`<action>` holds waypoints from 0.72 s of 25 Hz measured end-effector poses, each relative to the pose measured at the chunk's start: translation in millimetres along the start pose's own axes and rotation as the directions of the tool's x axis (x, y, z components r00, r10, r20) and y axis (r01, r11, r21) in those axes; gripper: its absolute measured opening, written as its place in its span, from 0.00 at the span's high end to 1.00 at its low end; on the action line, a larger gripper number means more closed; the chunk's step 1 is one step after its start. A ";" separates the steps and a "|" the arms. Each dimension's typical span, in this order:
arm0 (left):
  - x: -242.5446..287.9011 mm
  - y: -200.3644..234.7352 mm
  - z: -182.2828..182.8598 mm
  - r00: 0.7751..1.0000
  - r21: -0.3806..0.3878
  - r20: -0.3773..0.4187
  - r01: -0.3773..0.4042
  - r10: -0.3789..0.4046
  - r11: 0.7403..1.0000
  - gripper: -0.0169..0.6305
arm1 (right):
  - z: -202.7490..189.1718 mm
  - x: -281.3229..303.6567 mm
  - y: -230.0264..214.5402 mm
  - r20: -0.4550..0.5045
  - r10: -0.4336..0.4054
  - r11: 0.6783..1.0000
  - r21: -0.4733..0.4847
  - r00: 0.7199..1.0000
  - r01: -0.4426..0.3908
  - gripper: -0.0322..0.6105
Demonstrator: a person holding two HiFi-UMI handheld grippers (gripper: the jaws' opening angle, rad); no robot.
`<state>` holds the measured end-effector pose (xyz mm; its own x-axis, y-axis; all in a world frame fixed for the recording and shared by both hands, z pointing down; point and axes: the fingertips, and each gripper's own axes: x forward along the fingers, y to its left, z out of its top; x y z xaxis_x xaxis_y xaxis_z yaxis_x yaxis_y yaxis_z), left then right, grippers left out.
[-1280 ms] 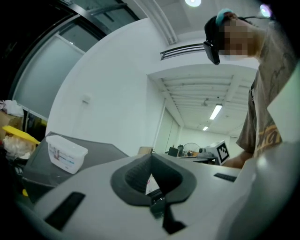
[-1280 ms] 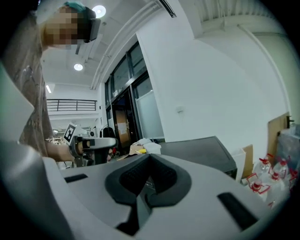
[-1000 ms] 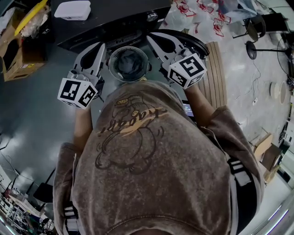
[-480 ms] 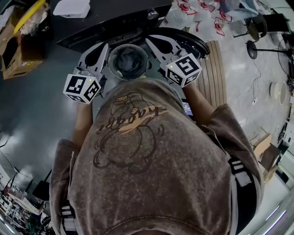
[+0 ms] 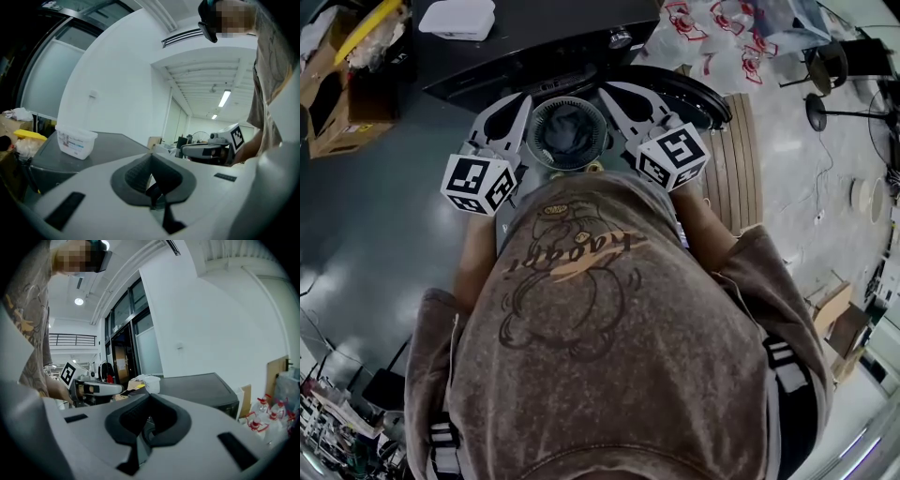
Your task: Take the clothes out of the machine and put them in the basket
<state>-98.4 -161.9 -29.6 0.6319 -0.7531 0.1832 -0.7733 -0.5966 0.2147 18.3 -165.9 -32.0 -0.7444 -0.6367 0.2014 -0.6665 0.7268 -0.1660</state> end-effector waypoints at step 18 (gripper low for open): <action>5.3 4.3 4.5 0.999 -0.050 0.016 -0.039 0.040 0.998 0.96 | -0.4 3.2 -7.3 -0.018 0.009 1.000 -0.004 1.000 -0.009 0.97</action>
